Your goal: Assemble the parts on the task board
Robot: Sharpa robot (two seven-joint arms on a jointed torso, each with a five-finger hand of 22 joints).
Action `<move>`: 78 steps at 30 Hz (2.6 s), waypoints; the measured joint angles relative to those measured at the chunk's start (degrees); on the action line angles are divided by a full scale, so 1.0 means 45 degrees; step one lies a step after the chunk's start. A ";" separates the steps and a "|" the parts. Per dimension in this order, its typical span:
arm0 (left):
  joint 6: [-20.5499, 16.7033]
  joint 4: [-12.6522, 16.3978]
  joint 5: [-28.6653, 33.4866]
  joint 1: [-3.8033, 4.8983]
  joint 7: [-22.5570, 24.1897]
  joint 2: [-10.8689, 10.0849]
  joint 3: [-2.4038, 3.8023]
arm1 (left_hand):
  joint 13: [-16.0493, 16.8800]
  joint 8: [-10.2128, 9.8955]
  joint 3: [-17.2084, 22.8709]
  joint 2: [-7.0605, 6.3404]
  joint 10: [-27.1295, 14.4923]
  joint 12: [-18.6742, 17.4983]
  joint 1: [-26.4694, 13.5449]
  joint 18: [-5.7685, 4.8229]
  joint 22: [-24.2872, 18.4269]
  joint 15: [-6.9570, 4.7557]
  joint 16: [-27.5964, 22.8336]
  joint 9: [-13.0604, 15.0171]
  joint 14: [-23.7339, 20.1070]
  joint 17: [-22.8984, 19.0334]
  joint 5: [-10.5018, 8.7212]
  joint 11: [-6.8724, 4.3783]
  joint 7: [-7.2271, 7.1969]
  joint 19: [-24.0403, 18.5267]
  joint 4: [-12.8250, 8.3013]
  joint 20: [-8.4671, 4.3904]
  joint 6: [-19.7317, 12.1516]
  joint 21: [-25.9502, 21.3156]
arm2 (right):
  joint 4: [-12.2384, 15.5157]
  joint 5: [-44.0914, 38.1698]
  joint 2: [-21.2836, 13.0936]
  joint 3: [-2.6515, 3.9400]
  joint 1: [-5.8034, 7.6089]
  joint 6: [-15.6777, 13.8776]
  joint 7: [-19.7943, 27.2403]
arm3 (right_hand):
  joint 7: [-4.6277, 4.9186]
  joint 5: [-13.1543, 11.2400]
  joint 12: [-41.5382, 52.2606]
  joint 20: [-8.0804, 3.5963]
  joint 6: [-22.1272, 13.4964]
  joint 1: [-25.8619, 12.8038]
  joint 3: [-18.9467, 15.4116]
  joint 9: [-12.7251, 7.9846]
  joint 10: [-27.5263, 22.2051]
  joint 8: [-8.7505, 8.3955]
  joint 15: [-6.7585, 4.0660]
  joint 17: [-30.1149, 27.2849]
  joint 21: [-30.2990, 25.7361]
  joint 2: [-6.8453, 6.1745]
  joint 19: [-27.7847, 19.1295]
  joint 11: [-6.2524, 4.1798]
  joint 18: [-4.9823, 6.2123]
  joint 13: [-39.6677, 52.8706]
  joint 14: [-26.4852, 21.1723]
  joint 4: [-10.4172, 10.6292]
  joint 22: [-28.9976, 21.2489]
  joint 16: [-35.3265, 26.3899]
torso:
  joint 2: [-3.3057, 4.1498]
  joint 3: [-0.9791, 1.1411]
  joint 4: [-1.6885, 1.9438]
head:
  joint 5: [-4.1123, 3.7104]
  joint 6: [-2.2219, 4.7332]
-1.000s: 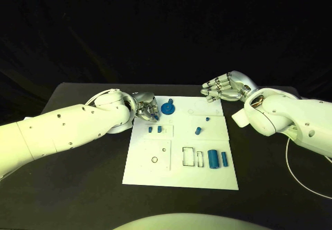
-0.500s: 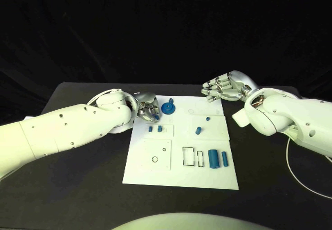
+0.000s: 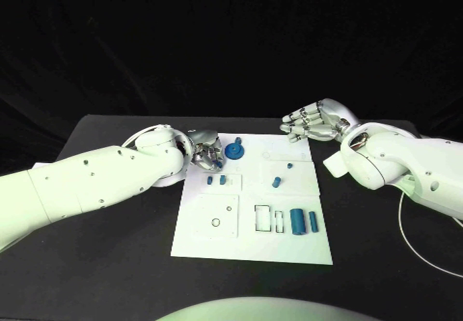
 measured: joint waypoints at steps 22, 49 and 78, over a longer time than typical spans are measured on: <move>0.0309 -0.0081 -0.0150 -0.0009 -0.0137 0.0082 -0.0008 | -0.0115 -0.0639 0.0123 -0.0570 -0.0525 -0.0678 -0.0670 -0.0003 -0.0003 0.0228 0.0050 -0.0162 -0.0041 -0.0146 0.0001 0.0384 0.0310 -0.0002 -0.0049 0.0095 -0.0875 -0.0048 | -0.0001 0.0003 -0.0010 0.0000 -0.0005 0.0033 0.0005 | 0.0000 0.0049 0.0000 0.0000 0.0000 -0.0051 0.0000 0.0000 0.0000 0.0000 0.0000 -0.0013 -0.0076 0.0051 0.0000 0.0001 0.0000 0.0000 0.0000 0.0000 0.0000 0.0000 | -0.0006 0.0001 -0.0002 | -0.0011 -0.0061; 0.0283 0.0017 -0.0215 0.0009 -0.0120 -0.0225 0.0015 | -0.0253 -0.0639 0.0088 -0.0737 -0.1406 -0.0679 -0.0837 -0.0003 -0.0072 0.0317 0.0049 -0.0160 -0.0038 -0.0428 0.0001 0.0460 0.0361 0.0000 -0.0084 0.0275 -0.2053 -0.0736 | -0.0194 -0.0003 -0.0007 0.0000 -0.0016 0.0186 -0.0062 | 0.0043 0.0049 -0.0119 0.0015 -0.0043 -0.0050 -0.0032 0.0000 -0.0072 0.0000 0.0068 -0.0044 -0.0198 0.0050 -0.0015 0.0075 0.0000 -0.0016 -0.0162 -0.0107 0.0000 0.0000 | -0.0009 -0.0012 0.0007 | 0.0005 -0.0050; -0.2708 0.0033 1.2211 -0.0169 0.5808 -0.2213 -0.0140 | 0.0030 -0.0212 0.0138 0.0026 -0.1049 0.0157 -0.1216 0.0692 -0.3261 0.0636 -0.2505 -0.0102 -0.1958 -0.4908 0.0001 0.0640 0.0661 -0.1935 0.0094 0.0615 -0.1222 -0.7039 | -0.0251 -0.9198 0.0016 0.0004 -0.0277 0.2902 -0.2290 | -0.1090 -0.2083 -0.0496 -0.2049 0.1625 0.0430 0.2804 0.0007 0.1467 -0.0023 -0.1598 0.3242 0.3446 -0.0847 0.4266 -0.1177 -0.0004 -0.0001 0.3775 -0.1432 0.1991 0.4680 | -0.0006 -0.0021 -0.0002 | -0.0184 0.0249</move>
